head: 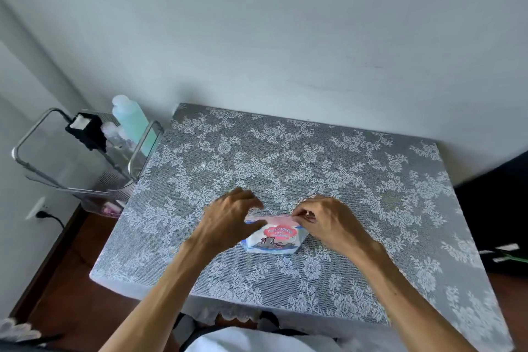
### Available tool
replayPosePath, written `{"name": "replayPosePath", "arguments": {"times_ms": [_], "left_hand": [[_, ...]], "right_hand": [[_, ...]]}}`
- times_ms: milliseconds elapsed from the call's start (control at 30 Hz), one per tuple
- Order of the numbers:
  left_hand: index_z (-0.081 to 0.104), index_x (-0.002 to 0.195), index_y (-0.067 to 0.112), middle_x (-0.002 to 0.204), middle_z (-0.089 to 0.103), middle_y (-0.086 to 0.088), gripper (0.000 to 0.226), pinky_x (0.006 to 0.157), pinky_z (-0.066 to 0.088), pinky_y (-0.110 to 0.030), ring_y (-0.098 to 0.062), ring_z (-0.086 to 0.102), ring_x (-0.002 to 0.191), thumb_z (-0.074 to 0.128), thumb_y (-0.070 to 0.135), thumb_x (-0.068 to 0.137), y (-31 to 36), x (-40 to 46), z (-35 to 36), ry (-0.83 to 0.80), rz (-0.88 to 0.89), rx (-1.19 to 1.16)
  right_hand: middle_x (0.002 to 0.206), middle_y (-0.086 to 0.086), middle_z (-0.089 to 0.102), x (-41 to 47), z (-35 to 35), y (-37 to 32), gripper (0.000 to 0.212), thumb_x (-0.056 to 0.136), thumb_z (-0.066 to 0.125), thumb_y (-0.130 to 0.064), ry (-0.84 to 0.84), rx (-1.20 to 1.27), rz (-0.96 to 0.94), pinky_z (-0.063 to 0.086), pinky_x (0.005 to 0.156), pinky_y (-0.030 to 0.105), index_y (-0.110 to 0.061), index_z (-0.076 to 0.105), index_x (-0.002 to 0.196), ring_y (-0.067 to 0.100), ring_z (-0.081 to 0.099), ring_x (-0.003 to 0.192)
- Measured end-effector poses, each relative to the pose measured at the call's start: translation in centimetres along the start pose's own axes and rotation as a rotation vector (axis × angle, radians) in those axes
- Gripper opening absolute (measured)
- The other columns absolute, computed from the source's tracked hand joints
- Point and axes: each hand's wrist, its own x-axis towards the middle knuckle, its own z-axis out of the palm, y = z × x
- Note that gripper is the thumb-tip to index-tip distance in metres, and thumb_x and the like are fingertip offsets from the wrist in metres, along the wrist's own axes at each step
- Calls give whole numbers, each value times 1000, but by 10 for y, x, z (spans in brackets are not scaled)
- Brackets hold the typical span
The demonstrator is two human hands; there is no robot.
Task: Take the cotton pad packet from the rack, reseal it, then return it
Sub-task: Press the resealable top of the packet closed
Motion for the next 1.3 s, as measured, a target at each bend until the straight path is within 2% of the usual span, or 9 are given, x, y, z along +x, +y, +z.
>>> {"name": "replayPosePath", "arguments": {"times_ms": [67, 300, 400, 533, 700, 800, 967, 1200, 1300], "left_hand": [[67, 109, 24, 111, 67, 7, 32, 85, 51, -26, -10, 62, 100, 69, 44, 84, 11, 7, 5, 3, 15, -15], [68, 96, 25, 100, 67, 7, 13, 83, 55, -33, -12, 62, 95, 62, 35, 90, 27, 20, 17, -4, 49, -53], [67, 95, 25, 98, 66, 8, 12, 81, 56, -30, -10, 61, 93, 60, 35, 92, 28, 21, 18, 1, 61, -36], [65, 94, 22, 95, 66, 6, 11, 81, 54, -25, -9, 61, 89, 57, 30, 95, 29, 21, 21, -1, 78, -2], [62, 94, 17, 95, 65, 3, 14, 77, 56, -27, -11, 58, 88, 52, 24, 99, 26, 23, 22, -37, 59, -4], [62, 96, 15, 97, 65, 2, 14, 76, 57, -29, -12, 59, 88, 52, 24, 99, 25, 23, 19, -45, 51, -6], [61, 113, 20, 109, 65, 4, 25, 93, 50, -30, -12, 58, 101, 57, 37, 95, 32, 25, 21, -40, 56, 23], [65, 98, 18, 95, 65, 4, 16, 78, 49, -26, -14, 56, 91, 54, 30, 97, 43, 33, 28, -29, 9, -67], [65, 97, 18, 92, 65, 5, 15, 72, 42, -19, -12, 55, 88, 56, 30, 96, 42, 33, 28, -17, 15, -69]], "right_hand": [[96, -7, 72, 2, 1, -2, 18, 88, 64, -34, -12, 16, 3, 38, 50, 2, -26, 70, 103, -5, 55, 68], [92, -9, 73, 2, -3, -6, 16, 84, 72, -30, 22, 33, 10, 32, 46, 1, -25, 71, 99, -7, 53, 65], [90, -8, 73, -1, -5, -6, 16, 84, 73, -29, 34, 31, 19, 31, 46, 0, -25, 72, 100, -7, 51, 63], [94, -8, 73, -2, -5, -4, 17, 85, 72, -29, 29, 53, 36, 33, 53, 1, -24, 71, 101, -5, 54, 69], [101, -6, 72, -3, -4, 3, 16, 88, 68, -27, 15, 113, 68, 48, 66, 7, -21, 69, 102, 0, 63, 78], [102, -6, 72, -2, -3, 6, 17, 90, 64, -30, 10, 110, 72, 49, 66, 9, -22, 68, 104, 0, 63, 79], [100, -5, 71, -2, 1, 8, 20, 92, 59, -34, 12, 95, 68, 44, 62, 7, -21, 66, 106, 1, 60, 74], [104, -5, 72, -6, -7, 14, 23, 88, 65, -31, 4, 171, 80, 57, 66, 19, -19, 68, 107, 2, 65, 77], [102, -2, 72, -8, -8, 15, 21, 89, 66, -27, 22, 175, 69, 55, 67, 17, -16, 69, 107, 2, 64, 77]]}}
